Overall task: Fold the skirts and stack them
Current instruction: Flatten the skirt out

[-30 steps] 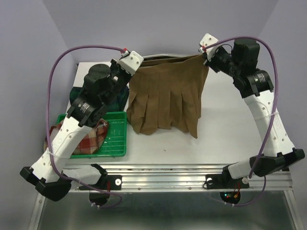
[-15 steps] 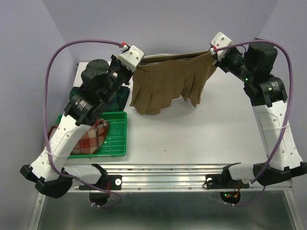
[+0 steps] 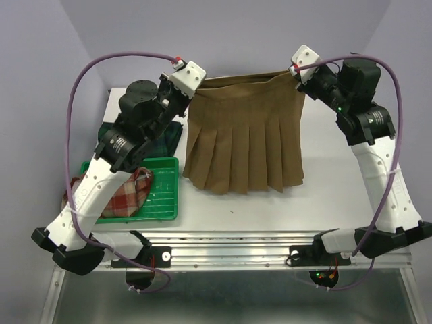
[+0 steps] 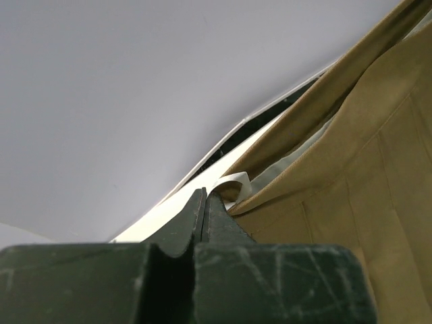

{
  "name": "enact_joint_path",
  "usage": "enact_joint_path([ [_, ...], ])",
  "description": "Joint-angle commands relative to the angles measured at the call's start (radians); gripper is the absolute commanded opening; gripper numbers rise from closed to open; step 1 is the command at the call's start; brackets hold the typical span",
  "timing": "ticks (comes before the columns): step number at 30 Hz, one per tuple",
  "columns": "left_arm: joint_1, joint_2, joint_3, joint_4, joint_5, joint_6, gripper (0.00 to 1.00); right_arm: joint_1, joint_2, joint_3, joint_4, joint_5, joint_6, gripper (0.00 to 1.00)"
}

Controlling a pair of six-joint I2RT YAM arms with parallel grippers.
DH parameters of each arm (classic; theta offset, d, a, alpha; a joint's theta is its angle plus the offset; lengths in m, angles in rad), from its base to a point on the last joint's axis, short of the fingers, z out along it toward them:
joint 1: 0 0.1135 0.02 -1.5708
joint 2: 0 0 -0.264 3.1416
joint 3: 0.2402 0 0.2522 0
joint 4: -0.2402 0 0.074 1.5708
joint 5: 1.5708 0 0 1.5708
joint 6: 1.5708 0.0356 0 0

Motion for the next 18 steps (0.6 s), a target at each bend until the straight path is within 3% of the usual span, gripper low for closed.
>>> enact_joint_path([
  [1, 0.038, 0.021, -0.012, 0.126, -0.184, 0.086, 0.0, -0.064, 0.048, -0.053, 0.185, 0.232, -0.042, 0.01],
  [6, 0.101, 0.15, 0.02, 0.233, -0.144, 0.092, 0.0, -0.105, 0.201, -0.003, 0.26, 0.211, 0.013, 0.01],
  [8, 0.132, 0.294, 0.116, 0.249, -0.147, 0.084, 0.0, -0.137, 0.305, 0.095, 0.298, 0.209, 0.056, 0.01],
  [12, 0.216, 0.502, 0.392, 0.257, -0.149, 0.026, 0.0, -0.179, 0.521, 0.4, 0.354, 0.249, 0.14, 0.01],
  [13, 0.234, 0.547, 0.547, 0.252, -0.147, 0.006, 0.0, -0.179, 0.621, 0.577, 0.363, 0.261, 0.151, 0.01],
  [16, 0.29, 0.687, 0.815, 0.266, -0.115, -0.037, 0.0, -0.191, 0.755, 0.824, 0.419, 0.281, 0.162, 0.01],
  [18, 0.296, 0.716, 0.86, 0.298, -0.086, -0.02, 0.0, -0.191, 0.738, 0.779, 0.494, 0.28, 0.167, 0.01],
])
